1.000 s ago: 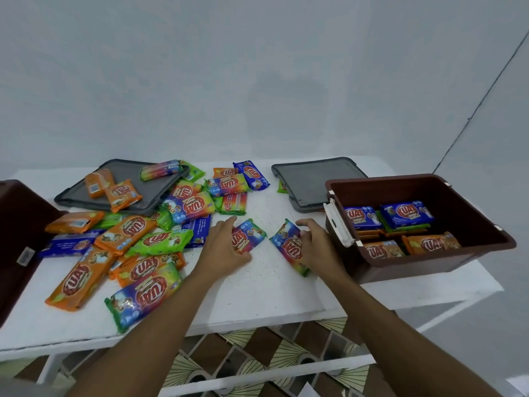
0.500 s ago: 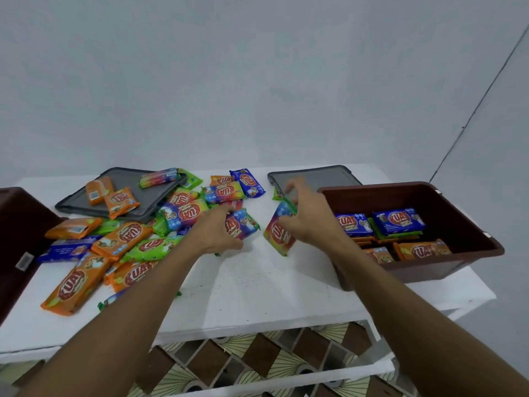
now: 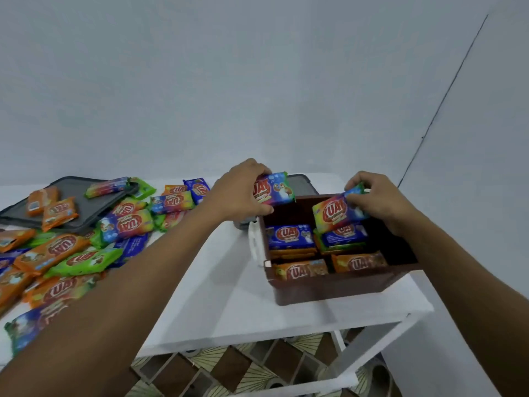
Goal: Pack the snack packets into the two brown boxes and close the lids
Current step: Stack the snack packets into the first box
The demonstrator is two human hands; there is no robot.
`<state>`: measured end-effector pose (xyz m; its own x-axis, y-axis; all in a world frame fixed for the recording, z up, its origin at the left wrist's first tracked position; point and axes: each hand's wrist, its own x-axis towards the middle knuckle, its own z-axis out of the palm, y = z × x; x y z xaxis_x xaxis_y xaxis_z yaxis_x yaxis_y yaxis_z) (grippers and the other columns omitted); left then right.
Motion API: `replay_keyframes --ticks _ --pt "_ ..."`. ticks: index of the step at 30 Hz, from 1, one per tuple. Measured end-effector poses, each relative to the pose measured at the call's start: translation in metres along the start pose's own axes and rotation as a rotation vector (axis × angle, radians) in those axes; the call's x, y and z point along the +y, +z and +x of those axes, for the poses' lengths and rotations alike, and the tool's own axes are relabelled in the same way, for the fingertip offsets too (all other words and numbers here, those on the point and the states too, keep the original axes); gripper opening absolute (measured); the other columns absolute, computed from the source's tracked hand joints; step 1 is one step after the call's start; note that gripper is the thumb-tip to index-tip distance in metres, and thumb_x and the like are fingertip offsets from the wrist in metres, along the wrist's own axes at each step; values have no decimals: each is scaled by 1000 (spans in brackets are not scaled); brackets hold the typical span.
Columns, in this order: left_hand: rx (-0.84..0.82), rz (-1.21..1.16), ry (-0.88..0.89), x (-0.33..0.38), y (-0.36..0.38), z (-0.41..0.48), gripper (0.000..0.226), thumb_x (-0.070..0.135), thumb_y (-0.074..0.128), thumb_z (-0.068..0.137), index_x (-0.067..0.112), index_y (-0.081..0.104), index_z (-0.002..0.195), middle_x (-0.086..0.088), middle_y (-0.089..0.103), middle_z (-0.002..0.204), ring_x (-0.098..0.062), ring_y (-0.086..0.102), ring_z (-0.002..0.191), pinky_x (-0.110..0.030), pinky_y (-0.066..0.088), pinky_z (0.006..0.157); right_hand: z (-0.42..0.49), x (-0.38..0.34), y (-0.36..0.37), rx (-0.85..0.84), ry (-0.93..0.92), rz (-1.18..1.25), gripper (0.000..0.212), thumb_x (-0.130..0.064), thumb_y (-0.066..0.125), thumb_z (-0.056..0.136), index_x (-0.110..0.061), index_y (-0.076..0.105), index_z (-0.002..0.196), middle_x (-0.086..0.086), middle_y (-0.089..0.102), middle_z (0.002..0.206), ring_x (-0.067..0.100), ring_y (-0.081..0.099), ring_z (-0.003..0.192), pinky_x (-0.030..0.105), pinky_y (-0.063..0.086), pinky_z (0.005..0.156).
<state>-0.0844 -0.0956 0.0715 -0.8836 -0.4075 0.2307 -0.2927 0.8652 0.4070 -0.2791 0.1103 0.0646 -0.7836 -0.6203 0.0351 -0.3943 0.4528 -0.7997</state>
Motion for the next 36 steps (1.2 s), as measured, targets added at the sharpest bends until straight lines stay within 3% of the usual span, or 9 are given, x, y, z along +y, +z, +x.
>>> replay_keyframes --ticks 4,7,11,14,20,26,30,32,36 --pt "-131 120 61 36 39 21 77 43 83 69 18 49 134 2 43 122 -16 53 104 -30 49 82 21 43 -3 -19 -95 -366 15 -13 71 83 -19 59 90 5 58 106 22 59 95 26 50 65" --pt "-237 281 63 52 69 28 73 46 80 70 21 49 132 0 48 120 -23 54 106 -36 48 82 24 68 2 -29 -366 -683 10 -14 67 85 -17 64 93 6 51 112 26 52 104 32 46 79" --pt "-362 495 51 49 95 27 74 52 75 73 29 42 135 -1 49 123 -25 50 115 -43 47 80 24 77 4 -238 -603 -941 32 -32 64 88 -26 67 119 2 51 123 23 45 115 40 43 91" --pt "-363 524 22 49 100 28 71 48 76 74 29 42 133 -1 49 123 -25 48 116 -42 48 78 29 70 -4 -400 -547 -922 43 -38 67 86 -31 59 127 -2 53 122 19 50 113 36 48 88" --pt "-301 559 3 52 106 26 58 29 82 73 17 58 125 -6 41 127 -31 57 102 -45 55 80 41 68 -3 -408 -583 -931 46 -32 72 83 -28 54 125 -3 53 119 19 54 110 30 44 82" --pt "-344 660 58 52 101 30 57 39 78 77 18 59 126 -3 57 122 -28 56 109 -40 50 83 40 69 -3 -430 -573 -934 50 -35 72 83 -27 54 129 -3 53 123 19 54 111 35 49 88" --pt "-447 446 39 36 79 26 49 44 71 83 22 60 125 0 61 123 -19 53 114 -36 48 91 38 61 2 -443 -568 -968 52 -45 69 83 -27 55 129 -4 53 125 19 55 110 35 48 82" --pt "-366 307 66 23 73 14 37 42 63 90 21 62 120 0 63 118 -18 53 111 -37 47 91 35 54 8 -426 -600 -956 49 -46 64 86 -30 55 131 -6 54 124 18 55 110 35 47 78" --pt "84 112 61 -5 71 -13 35 37 51 95 13 60 120 -4 60 117 -19 52 109 -36 46 93 30 34 23 -335 -659 -812 33 -42 57 90 -32 58 122 -10 59 113 12 57 99 35 51 76"
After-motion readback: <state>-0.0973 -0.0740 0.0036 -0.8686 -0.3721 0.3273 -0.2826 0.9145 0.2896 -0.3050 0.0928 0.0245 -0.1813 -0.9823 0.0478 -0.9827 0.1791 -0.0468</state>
